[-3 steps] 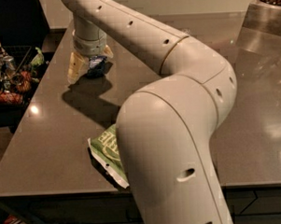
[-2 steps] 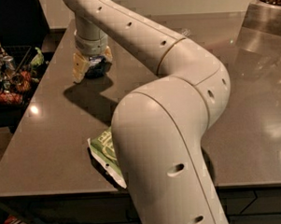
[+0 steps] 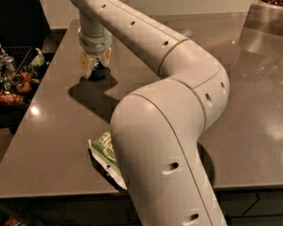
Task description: Pick rxbar blueberry
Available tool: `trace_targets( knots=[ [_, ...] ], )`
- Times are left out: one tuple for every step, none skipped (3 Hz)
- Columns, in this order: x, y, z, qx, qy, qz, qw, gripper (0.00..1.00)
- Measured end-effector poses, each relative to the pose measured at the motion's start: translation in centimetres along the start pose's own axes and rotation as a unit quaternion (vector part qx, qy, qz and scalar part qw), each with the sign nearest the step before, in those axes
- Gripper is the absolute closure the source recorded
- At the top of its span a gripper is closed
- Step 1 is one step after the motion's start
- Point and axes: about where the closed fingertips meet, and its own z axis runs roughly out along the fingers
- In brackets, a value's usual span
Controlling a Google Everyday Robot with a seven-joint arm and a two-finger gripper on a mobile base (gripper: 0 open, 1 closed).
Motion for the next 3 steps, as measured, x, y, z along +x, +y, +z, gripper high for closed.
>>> trace_targets(
  knots=[
    [0.0, -0.1, -0.3, 0.000, 0.000, 0.000, 1.0000, 0.94],
    [0.0, -0.1, -0.3, 0.000, 0.000, 0.000, 1.0000, 1.00],
    [1.0, -2.3, -5.1, -0.003, -0.033, -0.003, 0.9995, 1.00]
  ],
)
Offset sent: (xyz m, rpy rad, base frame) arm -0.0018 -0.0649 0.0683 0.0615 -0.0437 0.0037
